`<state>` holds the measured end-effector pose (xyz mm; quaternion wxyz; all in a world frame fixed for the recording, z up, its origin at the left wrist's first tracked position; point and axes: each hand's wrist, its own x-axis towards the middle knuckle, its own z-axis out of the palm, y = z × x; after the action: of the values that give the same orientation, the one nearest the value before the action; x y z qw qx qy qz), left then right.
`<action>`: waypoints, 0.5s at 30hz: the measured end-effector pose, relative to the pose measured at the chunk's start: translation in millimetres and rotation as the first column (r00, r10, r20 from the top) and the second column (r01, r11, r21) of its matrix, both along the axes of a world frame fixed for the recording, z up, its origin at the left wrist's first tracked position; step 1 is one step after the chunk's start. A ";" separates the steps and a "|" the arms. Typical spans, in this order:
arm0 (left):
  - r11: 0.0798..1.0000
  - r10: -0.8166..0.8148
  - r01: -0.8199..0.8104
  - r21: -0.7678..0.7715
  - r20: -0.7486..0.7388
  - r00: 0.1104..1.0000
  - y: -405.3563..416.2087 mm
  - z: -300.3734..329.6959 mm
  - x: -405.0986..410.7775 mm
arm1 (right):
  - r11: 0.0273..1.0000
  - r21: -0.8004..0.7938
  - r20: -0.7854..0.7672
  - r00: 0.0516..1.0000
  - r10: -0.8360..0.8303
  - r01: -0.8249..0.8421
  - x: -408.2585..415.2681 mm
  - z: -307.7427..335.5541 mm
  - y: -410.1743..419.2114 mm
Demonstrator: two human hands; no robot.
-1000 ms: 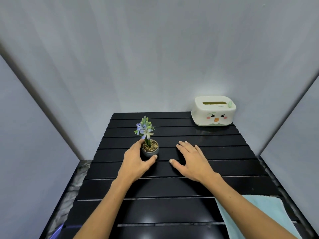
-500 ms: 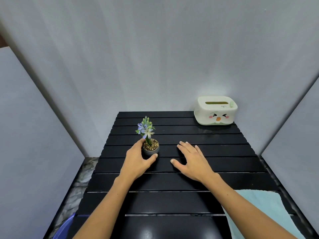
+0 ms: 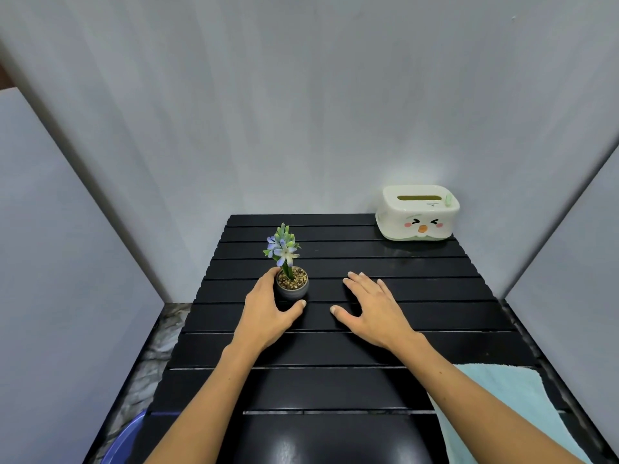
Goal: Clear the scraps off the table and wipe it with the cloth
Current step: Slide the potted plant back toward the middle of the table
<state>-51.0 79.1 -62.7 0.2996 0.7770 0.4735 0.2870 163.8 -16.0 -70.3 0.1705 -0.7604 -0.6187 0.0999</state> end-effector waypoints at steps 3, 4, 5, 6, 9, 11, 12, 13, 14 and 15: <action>1.000 0.002 -0.002 0.003 -0.001 1.000 -3.4 1.6 -1.9 | 1.000 -0.001 -0.025 1.000 0.011 -0.011 1.3 2.5 -1.2; 1.000 0.004 -0.004 0.001 0.000 1.000 -4.3 2.0 -3.6 | 1.000 0.004 -0.031 0.999 0.011 -0.010 1.5 3.2 -2.8; 1.000 0.007 -0.007 0.001 0.000 1.000 -5.4 2.5 -5.6 | 1.000 0.011 -0.038 0.999 0.008 -0.007 1.7 3.8 -4.9; 1.000 0.011 -0.011 -0.002 -0.004 1.000 -6.6 2.7 -8.0 | 1.000 0.018 -0.046 0.999 0.005 -0.004 1.8 4.9 -7.5; 1.000 0.029 -0.029 -0.007 -0.025 0.999 -12.7 3.1 -15.0 | 1.000 0.027 -0.070 0.998 -0.011 0.013 3.6 9.1 -19.6; 0.999 0.037 -0.038 -0.012 -0.035 0.999 -19.6 3.6 -18.0 | 0.999 0.032 -0.095 0.995 -0.030 0.033 6.1 13.4 -29.4; 0.999 0.046 -0.047 -0.017 -0.034 0.998 -24.0 4.2 -18.7 | 0.998 0.040 -0.103 0.994 -0.037 0.041 7.9 15.2 -34.2; 0.998 0.055 -0.056 -0.022 -0.030 0.998 -28.6 4.8 -18.9 | 0.998 0.049 -0.108 0.993 -0.042 0.048 9.5 17.0 -38.8; 0.998 0.063 -0.064 -0.026 -0.022 0.998 -33.5 5.3 -19.5 | 0.997 0.057 -0.111 0.993 -0.047 0.053 11.0 18.8 -43.3; 0.997 0.070 -0.071 -0.031 -0.012 0.997 -38.3 5.8 -19.9 | 0.996 0.061 -0.113 0.992 -0.053 0.060 12.6 21.0 -47.5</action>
<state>-70.9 40.7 -56.9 0.2990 0.7565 0.5066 0.2858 176.4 -63.5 -49.2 0.2317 -0.7649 -0.5894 0.1172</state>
